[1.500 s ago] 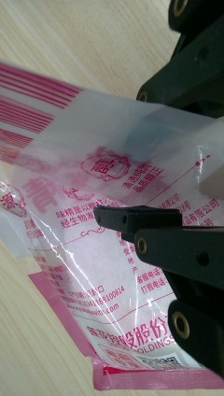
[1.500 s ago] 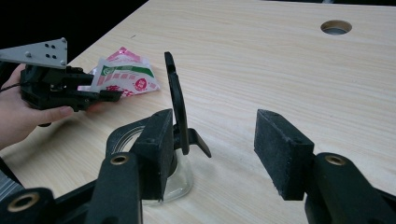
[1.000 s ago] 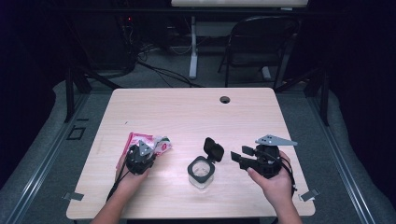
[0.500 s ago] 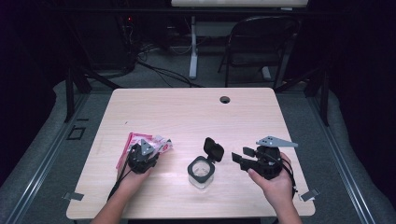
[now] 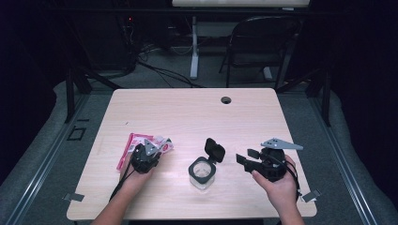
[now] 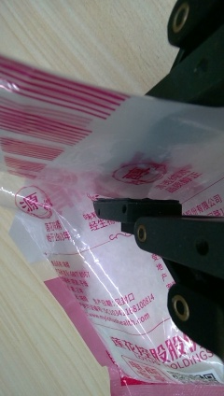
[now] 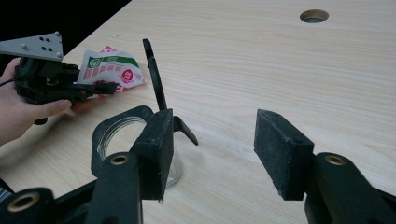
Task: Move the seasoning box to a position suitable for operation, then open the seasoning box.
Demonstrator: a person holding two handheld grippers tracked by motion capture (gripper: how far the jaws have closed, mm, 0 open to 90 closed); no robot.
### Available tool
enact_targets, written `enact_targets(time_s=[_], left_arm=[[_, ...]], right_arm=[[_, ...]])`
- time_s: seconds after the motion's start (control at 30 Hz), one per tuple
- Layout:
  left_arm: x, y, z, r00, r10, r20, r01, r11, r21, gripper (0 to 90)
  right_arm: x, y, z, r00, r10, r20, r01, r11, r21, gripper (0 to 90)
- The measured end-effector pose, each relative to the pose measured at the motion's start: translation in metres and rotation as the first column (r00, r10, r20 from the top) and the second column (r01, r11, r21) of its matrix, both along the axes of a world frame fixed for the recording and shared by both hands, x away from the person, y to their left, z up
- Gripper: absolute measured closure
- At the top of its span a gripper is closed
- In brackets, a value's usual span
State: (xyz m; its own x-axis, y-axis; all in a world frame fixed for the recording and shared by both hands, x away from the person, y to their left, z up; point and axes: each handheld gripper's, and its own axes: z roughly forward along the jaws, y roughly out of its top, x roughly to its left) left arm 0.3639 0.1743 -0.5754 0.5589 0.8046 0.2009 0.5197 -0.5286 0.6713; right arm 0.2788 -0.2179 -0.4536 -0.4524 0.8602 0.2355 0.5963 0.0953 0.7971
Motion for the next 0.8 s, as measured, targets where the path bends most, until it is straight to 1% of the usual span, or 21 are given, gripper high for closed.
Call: enact_targets(time_s=[0.13, 0.23, 0.43, 0.63, 0.67, 0.7, 0.8], left_arm=[[0.0, -0.001, 0.0, 1.0, 0.01, -0.001, -0.01, 0.9999, 0.006, 78.0], [0.0, -0.003, 0.001, 0.9999, 0.01, -0.004, -0.01, 0.9997, 0.021, 80.8], [-0.001, -0.003, 0.003, 0.9999, 0.014, 0.006, -0.014, 0.9996, 0.025, 85.9], [0.001, 0.002, 0.008, 0.9996, 0.028, -0.003, -0.028, 0.9992, -0.029, 90.0], [0.001, 0.002, 0.008, 0.9996, 0.03, 0.003, -0.029, 0.9989, -0.037, 90.0], [0.001, 0.003, 0.009, 0.9996, 0.028, -0.003, -0.028, 0.9987, -0.042, 90.0], [0.0, 0.004, 0.01, 0.9996, 0.028, 0.002, -0.028, 0.9984, -0.05, 90.0]], right_arm=[[0.0, 0.0, 0.0, 1.0, -0.003, -0.001, 0.003, 1.0, -0.003, 47.8], [-0.001, -0.001, -0.001, 0.9999, -0.01, 0.001, 0.01, 0.9999, -0.001, 47.8], [-0.001, -0.003, 0.0, 0.9998, -0.018, 0.003, 0.018, 0.9998, 0.007, 47.9], [-0.001, -0.003, -0.001, 0.9999, -0.016, -0.001, 0.016, 0.9998, 0.007, 47.9], [-0.001, -0.003, -0.001, 0.9999, -0.015, -0.001, 0.015, 0.9998, 0.008, 47.8], [-0.001, -0.003, -0.002, 0.9999, -0.016, 0.001, 0.016, 0.9998, 0.013, 47.8], [0.0, -0.003, -0.002, 0.9999, -0.015, 0.003, 0.015, 0.9998, 0.015, 47.8]])
